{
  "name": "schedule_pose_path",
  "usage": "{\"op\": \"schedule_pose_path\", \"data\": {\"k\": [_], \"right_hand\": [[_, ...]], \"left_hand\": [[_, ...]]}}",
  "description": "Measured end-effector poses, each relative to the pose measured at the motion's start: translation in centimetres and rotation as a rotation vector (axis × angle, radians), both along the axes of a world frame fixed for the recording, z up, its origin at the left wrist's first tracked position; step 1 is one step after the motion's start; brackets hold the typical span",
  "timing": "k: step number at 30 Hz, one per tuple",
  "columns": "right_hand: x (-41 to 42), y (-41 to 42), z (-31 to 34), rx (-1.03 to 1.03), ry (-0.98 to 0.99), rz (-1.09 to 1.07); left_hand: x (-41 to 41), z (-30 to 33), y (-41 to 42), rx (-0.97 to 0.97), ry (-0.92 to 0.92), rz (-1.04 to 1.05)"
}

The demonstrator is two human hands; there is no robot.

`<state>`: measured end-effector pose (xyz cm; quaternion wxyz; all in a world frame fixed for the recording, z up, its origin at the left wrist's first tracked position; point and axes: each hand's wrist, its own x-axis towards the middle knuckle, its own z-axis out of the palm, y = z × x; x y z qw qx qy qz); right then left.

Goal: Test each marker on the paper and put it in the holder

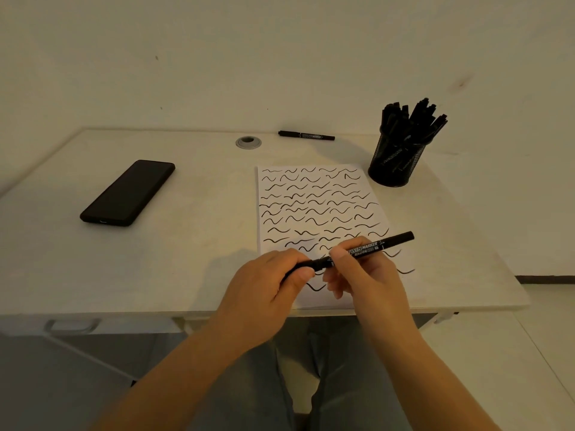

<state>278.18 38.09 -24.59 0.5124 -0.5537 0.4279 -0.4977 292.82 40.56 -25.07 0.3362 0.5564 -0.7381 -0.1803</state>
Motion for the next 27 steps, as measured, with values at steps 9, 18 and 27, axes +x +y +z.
{"op": "schedule_pose_path", "data": {"k": [9, 18, 27], "right_hand": [[0.4, -0.2, -0.3, 0.006, -0.002, 0.095], [0.0, -1.2, -0.2, -0.056, 0.041, 0.126], [-0.8, -3.1, 0.6, -0.491, 0.573, -0.246]], "left_hand": [[-1.2, 0.1, 0.6, 0.007, 0.088, 0.079], [-1.5, 0.5, -0.3, 0.079, 0.221, 0.077], [-0.9, 0.8, -2.6, 0.154, 0.324, 0.14]]}}
